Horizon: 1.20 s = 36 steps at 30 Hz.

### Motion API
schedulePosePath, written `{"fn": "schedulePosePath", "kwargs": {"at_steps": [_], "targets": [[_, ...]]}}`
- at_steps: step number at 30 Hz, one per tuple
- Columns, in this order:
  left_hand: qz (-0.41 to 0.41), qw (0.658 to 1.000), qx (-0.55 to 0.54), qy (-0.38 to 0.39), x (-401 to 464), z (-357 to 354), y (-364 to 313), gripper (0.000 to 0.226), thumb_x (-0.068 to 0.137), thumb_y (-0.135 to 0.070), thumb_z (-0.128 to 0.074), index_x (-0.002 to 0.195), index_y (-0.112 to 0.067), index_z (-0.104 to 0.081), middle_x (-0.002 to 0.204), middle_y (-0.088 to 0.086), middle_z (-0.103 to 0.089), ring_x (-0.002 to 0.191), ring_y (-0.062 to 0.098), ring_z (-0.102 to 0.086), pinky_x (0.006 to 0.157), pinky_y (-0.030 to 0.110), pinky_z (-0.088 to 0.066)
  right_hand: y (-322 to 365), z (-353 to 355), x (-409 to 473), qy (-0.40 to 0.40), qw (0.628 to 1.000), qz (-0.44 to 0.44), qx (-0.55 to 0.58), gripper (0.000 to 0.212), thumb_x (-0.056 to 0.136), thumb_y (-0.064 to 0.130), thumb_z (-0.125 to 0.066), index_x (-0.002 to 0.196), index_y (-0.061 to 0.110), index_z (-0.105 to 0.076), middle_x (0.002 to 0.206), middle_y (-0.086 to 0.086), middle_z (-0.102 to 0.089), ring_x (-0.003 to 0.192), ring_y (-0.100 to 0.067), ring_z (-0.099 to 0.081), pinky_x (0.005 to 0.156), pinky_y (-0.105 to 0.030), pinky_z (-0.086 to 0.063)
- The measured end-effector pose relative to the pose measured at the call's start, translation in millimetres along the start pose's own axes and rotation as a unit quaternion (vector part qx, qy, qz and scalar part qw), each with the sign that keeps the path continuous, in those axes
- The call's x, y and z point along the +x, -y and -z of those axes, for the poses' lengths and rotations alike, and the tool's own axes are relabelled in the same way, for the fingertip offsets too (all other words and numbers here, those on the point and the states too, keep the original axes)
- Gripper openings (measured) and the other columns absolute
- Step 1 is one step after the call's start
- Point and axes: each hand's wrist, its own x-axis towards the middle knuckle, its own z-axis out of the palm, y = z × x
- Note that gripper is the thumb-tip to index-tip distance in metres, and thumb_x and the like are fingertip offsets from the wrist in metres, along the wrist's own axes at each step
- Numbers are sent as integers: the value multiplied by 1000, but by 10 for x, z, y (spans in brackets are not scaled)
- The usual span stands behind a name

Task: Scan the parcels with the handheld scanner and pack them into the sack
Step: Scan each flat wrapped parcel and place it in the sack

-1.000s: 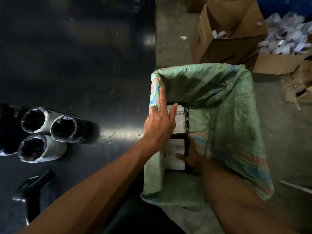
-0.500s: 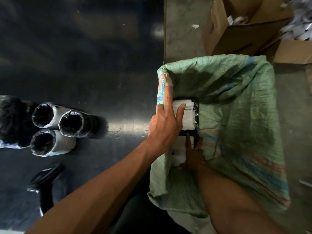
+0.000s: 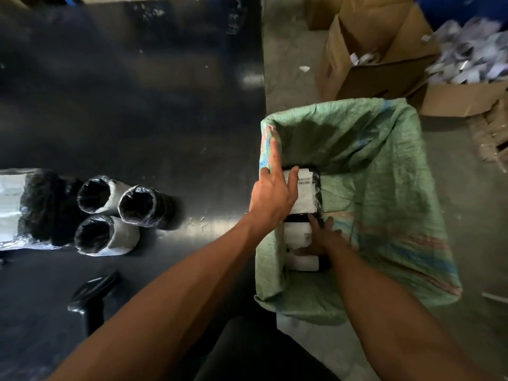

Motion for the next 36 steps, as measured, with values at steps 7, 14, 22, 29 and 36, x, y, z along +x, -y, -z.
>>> {"fn": "schedulePosePath", "kwargs": {"at_steps": [7,14,22,29,36], "targets": [[17,996,-70,60,-102,274,4,68,103,-57,-32,158,-43,7,151,16,-35,112,47,-56,91,54,-48,206,597,-620,-163,980,16,111,103,88,60,-68,161,42,2,165,-25,-13,148,-46,-28,119,-52,-30],[21,998,-61,24,-33,1228,642,74,99,-68,-23,160,-27,-16,154,18,-31,133,44,-44,104,53,-42,846,1263,-1389,-310,939,105,109,91,88,63,-63,160,36,-14,160,-24,-30,145,-43,-35,119,-51,-32],[93,985,-16,-144,-110,2633,2255,69,102,-51,-44,157,-12,-28,142,27,-42,130,45,-47,104,50,-42,2510,1077,-2154,-366,896,253,-1,80,93,65,-57,157,42,-15,160,-12,-30,144,-38,-39,114,-53,-36],[208,971,54,-108,-621,3403,3763,85,92,-67,-51,156,-16,-26,148,27,-36,139,44,-34,109,51,-36,3794,183,-2550,-261,869,369,-202,77,93,64,-54,158,44,-18,152,-5,-41,128,-36,-55,105,-45,-44],[236,967,81,-39,-796,3481,4695,95,92,-71,-46,162,-24,-2,153,27,-36,140,46,-33,109,56,-35,4461,-744,-2514,-115,898,351,-240,66,92,67,-55,149,39,-39,136,-2,-62,121,-25,-61,96,-40,-50]]}}
